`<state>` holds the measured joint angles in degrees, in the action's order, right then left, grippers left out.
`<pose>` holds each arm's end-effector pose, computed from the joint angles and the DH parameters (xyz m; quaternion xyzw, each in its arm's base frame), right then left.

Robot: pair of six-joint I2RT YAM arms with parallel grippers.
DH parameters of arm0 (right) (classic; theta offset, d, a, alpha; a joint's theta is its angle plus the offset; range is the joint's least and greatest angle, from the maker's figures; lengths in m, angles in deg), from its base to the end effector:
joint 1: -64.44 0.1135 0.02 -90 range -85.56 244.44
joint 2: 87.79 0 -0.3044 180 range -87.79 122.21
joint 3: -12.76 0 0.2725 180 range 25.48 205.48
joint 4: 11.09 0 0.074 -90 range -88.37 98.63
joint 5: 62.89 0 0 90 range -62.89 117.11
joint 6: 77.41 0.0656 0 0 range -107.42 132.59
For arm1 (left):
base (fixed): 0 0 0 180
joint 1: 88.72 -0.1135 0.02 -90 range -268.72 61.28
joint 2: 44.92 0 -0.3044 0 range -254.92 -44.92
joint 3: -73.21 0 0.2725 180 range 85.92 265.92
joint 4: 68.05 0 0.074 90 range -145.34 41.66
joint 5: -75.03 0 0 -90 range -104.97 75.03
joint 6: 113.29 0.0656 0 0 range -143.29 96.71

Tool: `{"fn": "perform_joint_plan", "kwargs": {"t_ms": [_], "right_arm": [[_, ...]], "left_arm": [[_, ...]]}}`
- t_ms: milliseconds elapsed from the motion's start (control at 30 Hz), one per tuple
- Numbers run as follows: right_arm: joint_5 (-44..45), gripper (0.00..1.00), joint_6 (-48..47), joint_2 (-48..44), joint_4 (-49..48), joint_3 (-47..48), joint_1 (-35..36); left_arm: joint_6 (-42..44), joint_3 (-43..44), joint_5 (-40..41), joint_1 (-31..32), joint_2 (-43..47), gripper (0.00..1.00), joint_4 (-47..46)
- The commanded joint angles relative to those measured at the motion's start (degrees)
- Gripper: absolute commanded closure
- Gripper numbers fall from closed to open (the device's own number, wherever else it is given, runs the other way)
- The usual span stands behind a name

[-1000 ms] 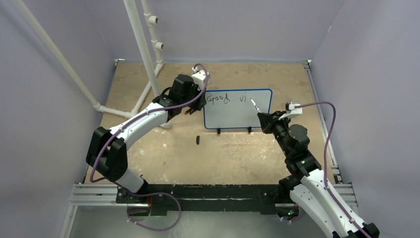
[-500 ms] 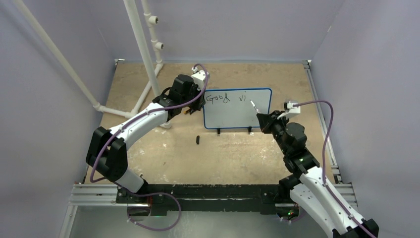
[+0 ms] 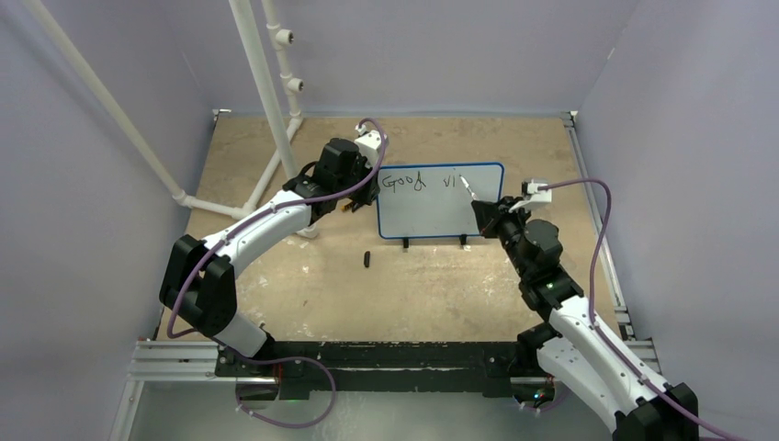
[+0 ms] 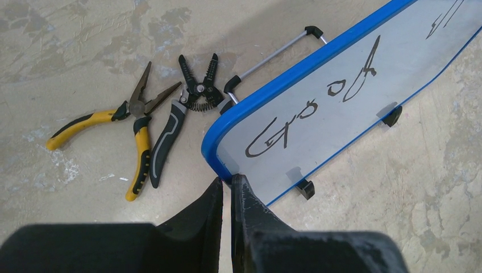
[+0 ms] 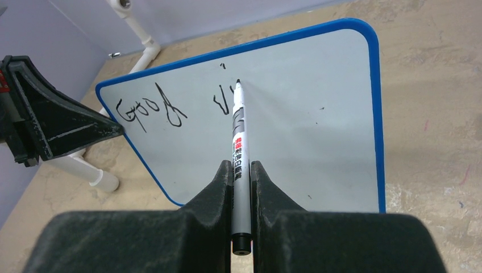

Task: Write a sentence on the whiteboard

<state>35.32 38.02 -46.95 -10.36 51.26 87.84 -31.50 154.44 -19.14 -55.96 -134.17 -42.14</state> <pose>0.1879 0.0711 0.2940 0.0621 0.7229 0.2363 0.6463 0.3351 -0.2213 0.3020 0.2042 0.8583 -0.1945 0.4288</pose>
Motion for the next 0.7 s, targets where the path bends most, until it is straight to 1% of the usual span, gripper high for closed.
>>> {"fn": "perform_joint_plan", "kwargs": {"t_ms": [0, 667], "right_arm": [[1.0, 1.0, -1.4, 0.7, -4.2, 1.7, 0.1], [2.5, 1.0, -1.2, 2.4, -2.3, 0.6, 0.1]], "left_arm": [[1.1, -0.9, 0.0, -0.1, -0.8, 0.96, -0.1], [1.0, -1.3, -1.2, -0.1, -0.6, 0.97, -0.4]]}}
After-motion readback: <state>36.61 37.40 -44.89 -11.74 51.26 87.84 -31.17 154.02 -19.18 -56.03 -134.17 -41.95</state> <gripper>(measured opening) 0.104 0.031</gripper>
